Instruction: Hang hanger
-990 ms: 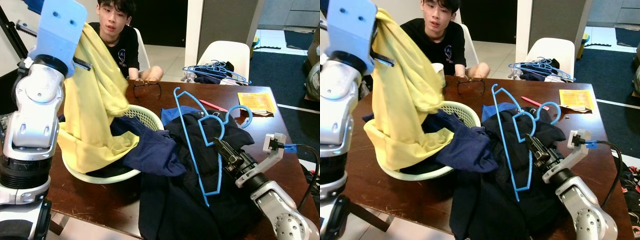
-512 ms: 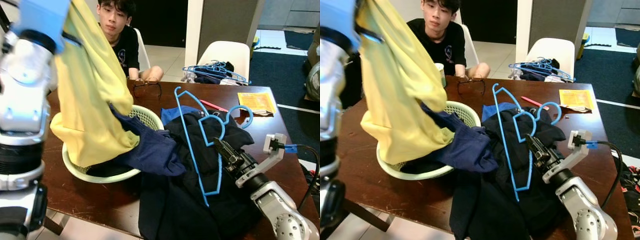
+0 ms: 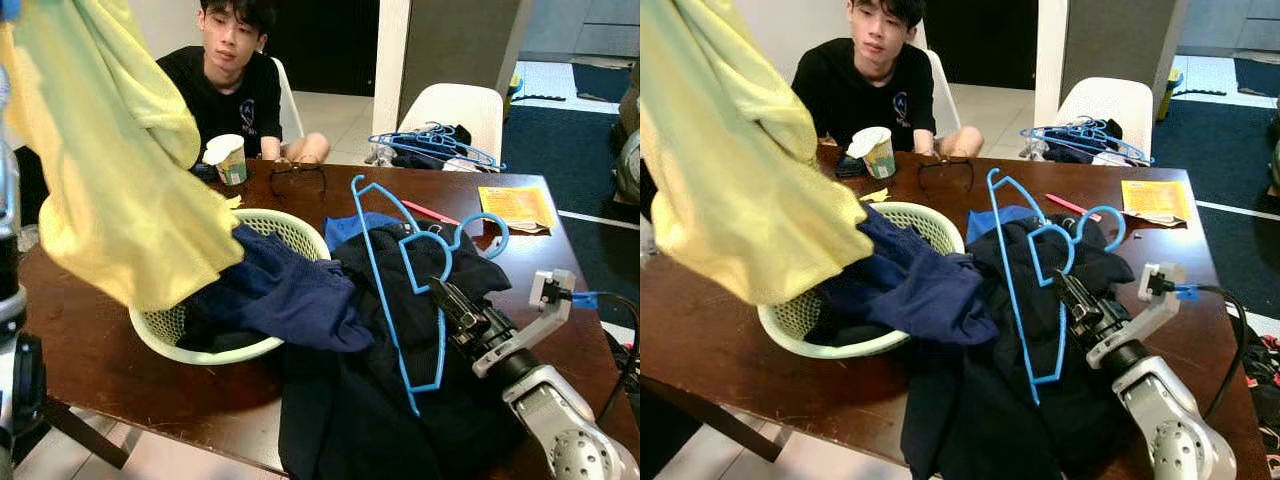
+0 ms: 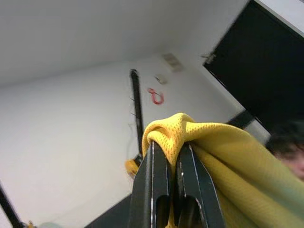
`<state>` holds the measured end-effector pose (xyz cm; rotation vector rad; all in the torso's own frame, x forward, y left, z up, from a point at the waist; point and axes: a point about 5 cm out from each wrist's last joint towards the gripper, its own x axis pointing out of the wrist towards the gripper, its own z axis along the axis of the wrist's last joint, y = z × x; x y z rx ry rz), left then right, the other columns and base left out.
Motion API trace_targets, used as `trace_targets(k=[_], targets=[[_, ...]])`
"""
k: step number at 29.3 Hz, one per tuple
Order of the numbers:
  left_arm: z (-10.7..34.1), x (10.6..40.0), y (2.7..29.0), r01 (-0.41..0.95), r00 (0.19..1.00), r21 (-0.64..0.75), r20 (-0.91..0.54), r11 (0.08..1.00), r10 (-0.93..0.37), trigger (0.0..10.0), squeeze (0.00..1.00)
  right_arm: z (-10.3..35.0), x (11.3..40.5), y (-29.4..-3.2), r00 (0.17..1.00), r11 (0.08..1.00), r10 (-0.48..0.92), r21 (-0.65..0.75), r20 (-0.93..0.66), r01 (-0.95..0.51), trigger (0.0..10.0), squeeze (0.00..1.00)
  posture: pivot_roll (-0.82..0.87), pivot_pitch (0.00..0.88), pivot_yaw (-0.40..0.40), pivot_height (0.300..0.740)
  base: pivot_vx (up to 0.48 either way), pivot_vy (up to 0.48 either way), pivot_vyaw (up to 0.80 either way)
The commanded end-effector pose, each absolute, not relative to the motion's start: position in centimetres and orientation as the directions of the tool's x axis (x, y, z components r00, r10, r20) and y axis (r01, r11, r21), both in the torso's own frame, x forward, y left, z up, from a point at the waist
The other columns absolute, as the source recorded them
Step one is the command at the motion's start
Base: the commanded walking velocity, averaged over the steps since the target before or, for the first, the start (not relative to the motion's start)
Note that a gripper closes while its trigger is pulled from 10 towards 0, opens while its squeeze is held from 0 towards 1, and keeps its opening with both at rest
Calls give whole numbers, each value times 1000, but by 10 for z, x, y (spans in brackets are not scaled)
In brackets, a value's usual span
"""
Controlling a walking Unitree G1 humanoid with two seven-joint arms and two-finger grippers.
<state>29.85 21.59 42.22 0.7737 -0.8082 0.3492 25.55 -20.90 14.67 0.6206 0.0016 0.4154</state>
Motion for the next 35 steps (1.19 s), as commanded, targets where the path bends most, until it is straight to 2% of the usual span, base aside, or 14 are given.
trace_targets(k=[1, 5, 6, 9, 10, 11, 14, 21, 22, 24, 25, 33, 34, 35], targets=[[387, 316, 195, -433, 751, 583, 655, 688, -82, 0, 0, 146, 254, -205, 912, 721, 392, 576, 120, -385, 10000, 0, -56, 53, 85, 740, 0, 0, 0], [309, 333, 161, -191, 877, 698, 437, 690, -200, 0, 0, 147, 253, -206, 913, 721, 391, 577, 119, -383, 10000, 0, -55, 56, 85, 740, 0, 0, 0], [291, 334, 153, -131, 896, 718, 382, 684, -228, 784, 0, 147, 253, -206, 913, 721, 391, 578, 118, -383, 10000, 0, -58, 59, 87, 740, 0, 0, 0], [276, 334, 146, -82, 907, 730, 337, 678, -252, 784, 0, 147, 252, -206, 913, 720, 391, 578, 118, -383, 10000, 0, -58, 59, 87, 740, 0, 0, 0], [264, 331, 138, -39, 910, 733, 307, 679, -280, 5843, 0, 147, 252, -206, 913, 720, 391, 578, 117, -383, 10000, 0, -61, 62, 89, 740, 0, 0, 0], [254, 326, 126, 14, 906, 729, 281, 685, -317, 8314, 0, 147, 251, -206, 913, 720, 390, 579, 117, -382, 10000, 0, -58, 65, 90, 740, 0, 0, 0], [241, 317, 107, 91, 890, 723, 250, 685, -381, 9686, 0, 147, 251, -207, 913, 719, 390, 582, 116, -381, 10000, 0, -58, 65, 90, 740, 0, 0, 0], [229, 299, 71, 236, 827, 712, 210, 662, -521, 10000, 0, 146, 250, -205, 911, 715, 396, 585, 113, -383, 10000, 0, -53, 61, 88, 740, 0, 0, 0], [224, 297, 70, 260, 822, 716, 188, 647, -538, 10000, 596, 146, 251, -204, 911, 715, 397, 584, 113, -384, 10000, 0, -58, 56, 92, 740, 0, 0, 0], [221, 296, 71, 275, 819, 719, 173, 639, -547, 10000, 596, 146, 251, -204, 911, 715, 397, 584, 113, -384, 10000, 0, -58, 56, 92, 740, 0, 0, 0], [217, 296, 75, 281, 826, 724, 153, 630, -543, 10000, 1000, 146, 251, -204, 911, 716, 397, 583, 113, -384, 10000, 0, -58, 54, 93, 740, 0, 0, 0], [211, 298, 93, 252, 862, 750, 114, 611, -495, 10000, 1000, 147, 252, -204, 911, 716, 396, 584, 113, -383, 10000, 0, -56, 53, 95, 740, 0, 0, 0], [216, 302, 121, 192, 892, 809, 92, 555, -443, 10000, 1000, 146, 252, -204, 910, 715, 398, 584, 113, -385, 10000, 0, -52, 45, 90, 740, 0, 0, 0], [216, 302, 121, 192, 892, 809, 92, 555, -443, 10000, 1000, 146, 252, -204, 910, 715, 398, 584, 113, -385, 10000, 0, -52, 45, 90, 740, 0, 0, 0]])
